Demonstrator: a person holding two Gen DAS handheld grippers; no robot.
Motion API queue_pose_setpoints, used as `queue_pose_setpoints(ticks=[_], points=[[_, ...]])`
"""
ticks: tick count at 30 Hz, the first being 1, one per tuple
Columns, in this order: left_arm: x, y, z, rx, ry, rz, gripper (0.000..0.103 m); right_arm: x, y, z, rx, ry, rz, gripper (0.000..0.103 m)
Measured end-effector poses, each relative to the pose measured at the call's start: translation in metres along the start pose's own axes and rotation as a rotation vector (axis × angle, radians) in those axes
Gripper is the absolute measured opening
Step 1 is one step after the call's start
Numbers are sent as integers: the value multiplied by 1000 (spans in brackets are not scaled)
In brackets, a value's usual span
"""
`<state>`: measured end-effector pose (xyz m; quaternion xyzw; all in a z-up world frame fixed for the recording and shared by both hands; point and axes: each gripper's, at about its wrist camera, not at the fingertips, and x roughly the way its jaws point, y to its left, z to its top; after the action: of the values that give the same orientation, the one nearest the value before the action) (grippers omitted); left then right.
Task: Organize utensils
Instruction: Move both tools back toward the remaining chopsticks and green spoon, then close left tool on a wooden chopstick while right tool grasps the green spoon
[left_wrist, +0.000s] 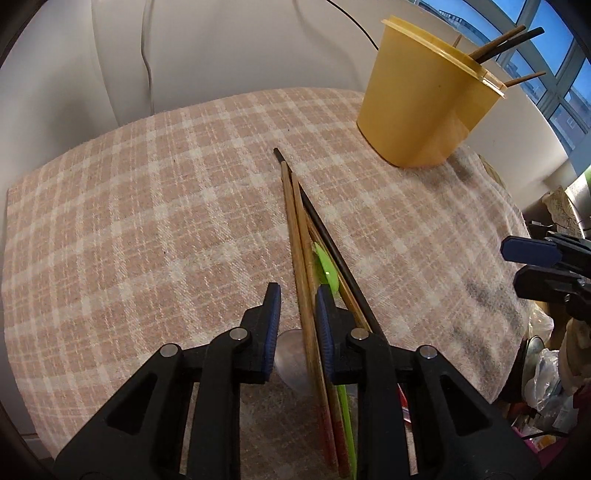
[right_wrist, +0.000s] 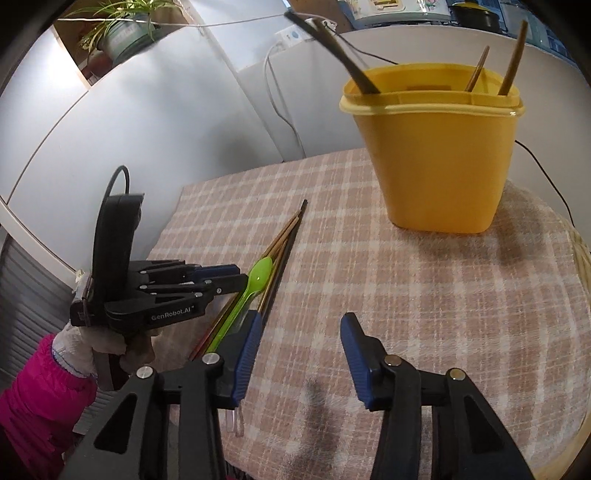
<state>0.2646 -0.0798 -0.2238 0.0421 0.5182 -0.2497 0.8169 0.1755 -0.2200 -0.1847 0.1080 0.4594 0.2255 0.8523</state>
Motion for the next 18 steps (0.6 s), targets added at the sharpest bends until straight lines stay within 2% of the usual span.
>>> queue_pose_setpoints(ticks=[7, 15, 18], points=[[-1, 14, -3, -35, -1, 0, 13, 14, 7, 1, -25, 30, 1, 38], [7, 18, 5, -56, 21, -6, 13, 35, 11, 3, -14, 81, 6, 31], [8, 18, 8, -64, 17, 7, 7, 46, 16, 4, -21, 104, 2, 29]])
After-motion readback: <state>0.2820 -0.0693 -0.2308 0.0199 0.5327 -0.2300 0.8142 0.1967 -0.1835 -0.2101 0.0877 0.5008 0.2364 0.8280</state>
